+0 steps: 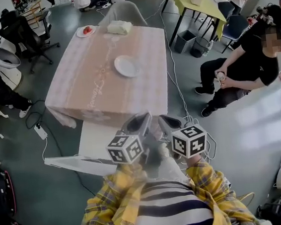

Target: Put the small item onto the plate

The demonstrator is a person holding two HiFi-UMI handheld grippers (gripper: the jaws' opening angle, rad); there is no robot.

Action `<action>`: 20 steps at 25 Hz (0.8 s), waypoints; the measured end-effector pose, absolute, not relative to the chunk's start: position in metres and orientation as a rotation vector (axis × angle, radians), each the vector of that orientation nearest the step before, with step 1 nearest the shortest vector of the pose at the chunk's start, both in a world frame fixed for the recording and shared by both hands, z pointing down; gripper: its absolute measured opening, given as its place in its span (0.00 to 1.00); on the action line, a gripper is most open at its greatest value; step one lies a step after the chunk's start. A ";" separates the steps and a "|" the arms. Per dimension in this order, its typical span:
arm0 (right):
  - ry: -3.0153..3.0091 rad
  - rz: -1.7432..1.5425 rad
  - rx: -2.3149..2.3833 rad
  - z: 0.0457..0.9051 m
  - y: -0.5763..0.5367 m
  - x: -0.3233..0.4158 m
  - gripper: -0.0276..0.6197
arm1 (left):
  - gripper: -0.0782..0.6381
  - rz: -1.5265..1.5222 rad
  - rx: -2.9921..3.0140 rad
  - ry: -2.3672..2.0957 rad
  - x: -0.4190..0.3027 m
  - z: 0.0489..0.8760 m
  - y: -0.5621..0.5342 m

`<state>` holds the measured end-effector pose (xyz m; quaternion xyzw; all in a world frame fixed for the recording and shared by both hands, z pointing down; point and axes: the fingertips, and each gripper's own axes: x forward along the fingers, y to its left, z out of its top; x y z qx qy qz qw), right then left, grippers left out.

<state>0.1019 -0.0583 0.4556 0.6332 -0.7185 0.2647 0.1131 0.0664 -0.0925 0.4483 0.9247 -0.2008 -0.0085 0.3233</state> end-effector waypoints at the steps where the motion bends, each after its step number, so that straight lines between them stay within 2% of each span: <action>1: -2.117 0.778 1.849 0.456 -0.063 0.105 0.04 | 0.24 -0.025 2.424 -0.541 0.068 0.448 -0.098; 20: -2.305 0.773 1.582 0.454 -0.193 0.193 0.04 | 0.24 -0.083 2.334 -0.875 0.146 0.443 -0.225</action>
